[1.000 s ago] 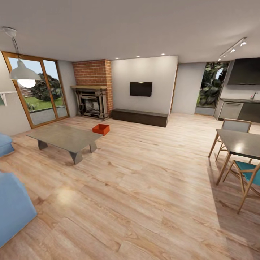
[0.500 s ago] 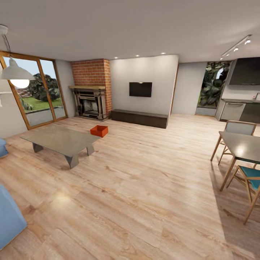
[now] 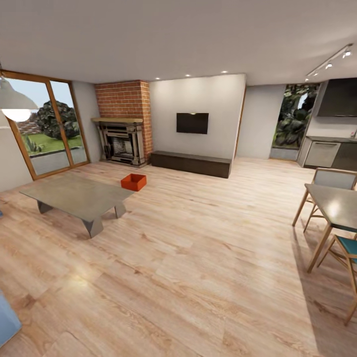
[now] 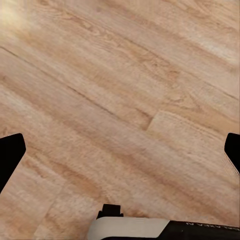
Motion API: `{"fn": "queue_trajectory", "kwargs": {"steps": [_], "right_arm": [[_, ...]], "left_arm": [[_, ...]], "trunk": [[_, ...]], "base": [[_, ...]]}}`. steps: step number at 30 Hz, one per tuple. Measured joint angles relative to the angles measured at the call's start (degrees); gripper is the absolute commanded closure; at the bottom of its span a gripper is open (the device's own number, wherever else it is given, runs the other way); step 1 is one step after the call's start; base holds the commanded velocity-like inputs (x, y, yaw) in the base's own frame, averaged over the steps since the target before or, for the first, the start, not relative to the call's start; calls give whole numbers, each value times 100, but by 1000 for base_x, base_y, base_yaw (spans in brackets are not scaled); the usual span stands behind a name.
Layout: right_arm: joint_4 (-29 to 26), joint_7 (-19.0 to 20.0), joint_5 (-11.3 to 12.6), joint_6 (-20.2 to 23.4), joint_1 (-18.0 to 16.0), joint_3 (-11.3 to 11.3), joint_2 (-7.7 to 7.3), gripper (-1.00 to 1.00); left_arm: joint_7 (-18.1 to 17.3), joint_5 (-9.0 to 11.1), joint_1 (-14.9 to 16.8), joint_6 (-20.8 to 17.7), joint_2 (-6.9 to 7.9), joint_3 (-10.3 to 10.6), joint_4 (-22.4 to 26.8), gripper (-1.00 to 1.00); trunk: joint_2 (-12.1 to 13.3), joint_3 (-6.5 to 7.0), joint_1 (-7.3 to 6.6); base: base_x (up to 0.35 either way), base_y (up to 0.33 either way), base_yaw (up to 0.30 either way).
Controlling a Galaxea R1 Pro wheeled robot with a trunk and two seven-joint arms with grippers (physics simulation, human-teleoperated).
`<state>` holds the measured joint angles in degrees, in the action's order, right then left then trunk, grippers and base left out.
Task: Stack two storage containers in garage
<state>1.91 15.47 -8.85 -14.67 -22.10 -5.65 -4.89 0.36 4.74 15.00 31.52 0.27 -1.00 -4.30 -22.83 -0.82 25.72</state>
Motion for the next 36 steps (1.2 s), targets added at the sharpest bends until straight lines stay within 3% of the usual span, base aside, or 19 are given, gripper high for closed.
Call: {"fn": "queue_trajectory", "kwargs": {"steps": [36], "right_arm": [[0, 0, 3, 14, 2, 6, 0, -100]], "left_arm": [[8, 0, -2, -5, 0, 0, 1, -100]], "trunk": [[0, 0, 0]], "base": [[318, -78, 0]]}}
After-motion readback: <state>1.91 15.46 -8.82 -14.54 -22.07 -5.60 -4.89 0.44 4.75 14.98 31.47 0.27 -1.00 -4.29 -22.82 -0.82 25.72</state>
